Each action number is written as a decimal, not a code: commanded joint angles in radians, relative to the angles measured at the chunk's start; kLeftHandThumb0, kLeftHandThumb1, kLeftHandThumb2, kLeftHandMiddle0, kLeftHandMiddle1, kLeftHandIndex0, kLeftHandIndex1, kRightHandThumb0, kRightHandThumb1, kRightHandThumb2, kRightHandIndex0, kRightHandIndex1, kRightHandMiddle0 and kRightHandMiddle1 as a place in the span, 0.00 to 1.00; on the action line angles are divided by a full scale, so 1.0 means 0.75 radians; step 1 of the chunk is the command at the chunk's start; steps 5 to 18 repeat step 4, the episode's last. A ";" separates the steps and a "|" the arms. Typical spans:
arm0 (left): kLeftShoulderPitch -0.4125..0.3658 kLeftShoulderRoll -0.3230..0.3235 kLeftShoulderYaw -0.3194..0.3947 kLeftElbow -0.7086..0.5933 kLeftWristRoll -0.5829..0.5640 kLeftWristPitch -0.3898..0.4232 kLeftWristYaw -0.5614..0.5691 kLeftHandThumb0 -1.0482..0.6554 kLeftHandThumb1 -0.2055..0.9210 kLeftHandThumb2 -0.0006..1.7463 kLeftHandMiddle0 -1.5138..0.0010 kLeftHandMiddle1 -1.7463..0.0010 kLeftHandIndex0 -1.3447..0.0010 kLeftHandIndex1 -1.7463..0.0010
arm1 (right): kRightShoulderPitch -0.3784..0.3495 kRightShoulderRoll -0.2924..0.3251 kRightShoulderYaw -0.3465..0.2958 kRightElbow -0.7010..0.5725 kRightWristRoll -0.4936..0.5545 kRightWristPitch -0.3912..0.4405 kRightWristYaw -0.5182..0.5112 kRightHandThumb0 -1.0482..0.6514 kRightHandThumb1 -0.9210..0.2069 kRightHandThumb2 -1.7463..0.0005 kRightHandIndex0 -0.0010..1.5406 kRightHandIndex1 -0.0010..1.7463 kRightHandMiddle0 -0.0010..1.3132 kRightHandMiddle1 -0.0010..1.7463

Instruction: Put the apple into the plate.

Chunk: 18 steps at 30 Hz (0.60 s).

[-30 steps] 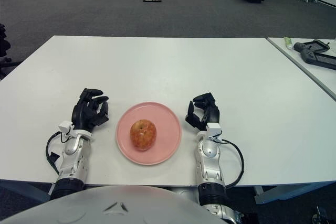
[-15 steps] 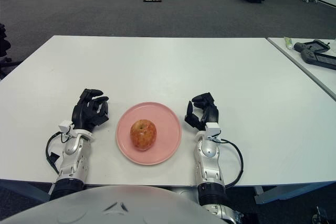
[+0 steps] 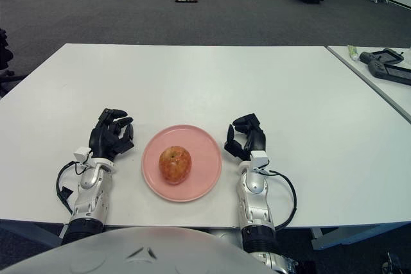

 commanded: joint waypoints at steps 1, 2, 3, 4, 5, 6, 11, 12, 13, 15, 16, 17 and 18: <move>0.055 -0.011 0.003 0.039 -0.030 0.085 -0.002 0.61 0.55 0.65 0.62 0.14 0.67 0.00 | 0.038 -0.002 0.022 0.011 0.006 0.072 0.027 0.37 0.34 0.40 0.44 1.00 0.33 1.00; 0.055 -0.011 0.003 0.038 -0.034 0.087 -0.003 0.61 0.54 0.65 0.62 0.14 0.67 0.00 | 0.040 -0.003 0.025 0.007 0.005 0.078 0.032 0.37 0.33 0.41 0.44 1.00 0.33 1.00; 0.054 -0.011 0.003 0.037 -0.040 0.091 -0.005 0.61 0.54 0.66 0.62 0.14 0.67 0.00 | 0.042 -0.003 0.027 0.002 0.010 0.083 0.040 0.37 0.33 0.41 0.44 1.00 0.33 1.00; 0.054 -0.010 0.003 0.036 -0.044 0.094 -0.007 0.61 0.54 0.66 0.62 0.14 0.67 0.00 | 0.045 -0.003 0.028 -0.002 0.012 0.086 0.045 0.38 0.33 0.41 0.44 1.00 0.33 1.00; 0.054 -0.010 0.003 0.036 -0.044 0.094 -0.007 0.61 0.54 0.66 0.62 0.14 0.67 0.00 | 0.045 -0.003 0.028 -0.002 0.012 0.086 0.045 0.38 0.33 0.41 0.44 1.00 0.33 1.00; 0.054 -0.010 0.003 0.036 -0.044 0.094 -0.007 0.61 0.54 0.66 0.62 0.14 0.67 0.00 | 0.045 -0.003 0.028 -0.002 0.012 0.086 0.045 0.38 0.33 0.41 0.44 1.00 0.33 1.00; 0.054 -0.010 0.003 0.036 -0.044 0.094 -0.007 0.61 0.54 0.66 0.62 0.14 0.67 0.00 | 0.045 -0.003 0.028 -0.002 0.012 0.086 0.045 0.38 0.33 0.41 0.44 1.00 0.33 1.00; 0.054 -0.010 0.003 0.036 -0.044 0.094 -0.007 0.61 0.54 0.66 0.62 0.14 0.67 0.00 | 0.045 -0.003 0.028 -0.002 0.012 0.086 0.045 0.38 0.33 0.41 0.44 1.00 0.33 1.00; 0.054 -0.010 0.003 0.036 -0.044 0.094 -0.007 0.61 0.54 0.66 0.62 0.14 0.67 0.00 | 0.045 -0.003 0.028 -0.002 0.012 0.086 0.045 0.38 0.33 0.41 0.44 1.00 0.33 1.00; 0.054 -0.010 0.003 0.036 -0.044 0.094 -0.007 0.61 0.54 0.66 0.62 0.14 0.67 0.00 | 0.045 -0.003 0.028 -0.002 0.012 0.086 0.045 0.38 0.33 0.41 0.44 1.00 0.33 1.00; 0.054 -0.010 0.003 0.036 -0.044 0.094 -0.007 0.61 0.54 0.66 0.62 0.14 0.67 0.00 | 0.045 -0.003 0.028 -0.002 0.012 0.086 0.045 0.38 0.33 0.41 0.44 1.00 0.33 1.00; 0.054 -0.010 0.003 0.036 -0.044 0.094 -0.007 0.61 0.54 0.66 0.62 0.14 0.67 0.00 | 0.045 -0.003 0.028 -0.002 0.012 0.086 0.045 0.38 0.33 0.41 0.44 1.00 0.33 1.00; 0.054 -0.010 0.003 0.036 -0.044 0.094 -0.007 0.61 0.54 0.66 0.62 0.14 0.67 0.00 | 0.045 -0.003 0.028 -0.002 0.012 0.086 0.045 0.38 0.33 0.41 0.44 1.00 0.33 1.00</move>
